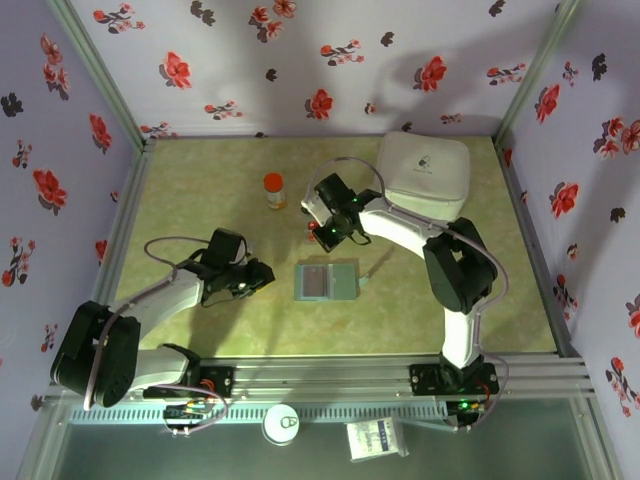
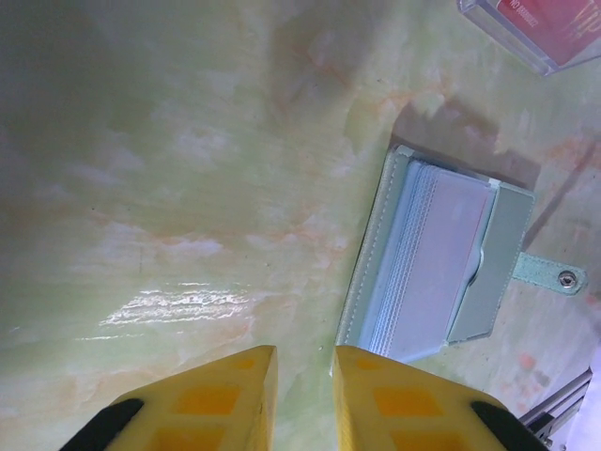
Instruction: Take the credit cards out of the card holder
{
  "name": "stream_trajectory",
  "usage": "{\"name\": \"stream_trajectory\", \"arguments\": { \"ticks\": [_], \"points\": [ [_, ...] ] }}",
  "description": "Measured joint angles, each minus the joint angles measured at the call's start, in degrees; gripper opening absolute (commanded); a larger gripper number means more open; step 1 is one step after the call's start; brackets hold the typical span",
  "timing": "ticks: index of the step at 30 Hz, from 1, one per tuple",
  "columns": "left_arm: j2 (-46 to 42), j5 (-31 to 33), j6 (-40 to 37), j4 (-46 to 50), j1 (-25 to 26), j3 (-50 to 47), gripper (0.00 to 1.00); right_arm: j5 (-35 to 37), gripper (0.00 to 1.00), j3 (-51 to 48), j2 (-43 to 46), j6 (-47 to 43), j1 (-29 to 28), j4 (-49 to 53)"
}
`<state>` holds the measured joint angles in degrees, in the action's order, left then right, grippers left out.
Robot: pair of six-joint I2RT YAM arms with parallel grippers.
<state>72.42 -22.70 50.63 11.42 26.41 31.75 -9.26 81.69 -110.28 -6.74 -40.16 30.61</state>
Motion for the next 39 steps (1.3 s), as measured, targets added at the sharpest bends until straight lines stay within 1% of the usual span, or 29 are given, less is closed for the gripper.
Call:
{"name": "stream_trajectory", "arguments": {
  "ticks": [10,39],
  "points": [
    [0.44,0.02,0.02,-0.31,0.00,0.00,0.21,-0.17,0.06,0.00,-4.63,1.92,-0.24,-3.74],
    [-0.87,0.07,0.02,1.03,0.02,0.00,0.21,0.55,0.07,2.82,-6.54,2.34,-0.24,-5.97]
  ]
}}
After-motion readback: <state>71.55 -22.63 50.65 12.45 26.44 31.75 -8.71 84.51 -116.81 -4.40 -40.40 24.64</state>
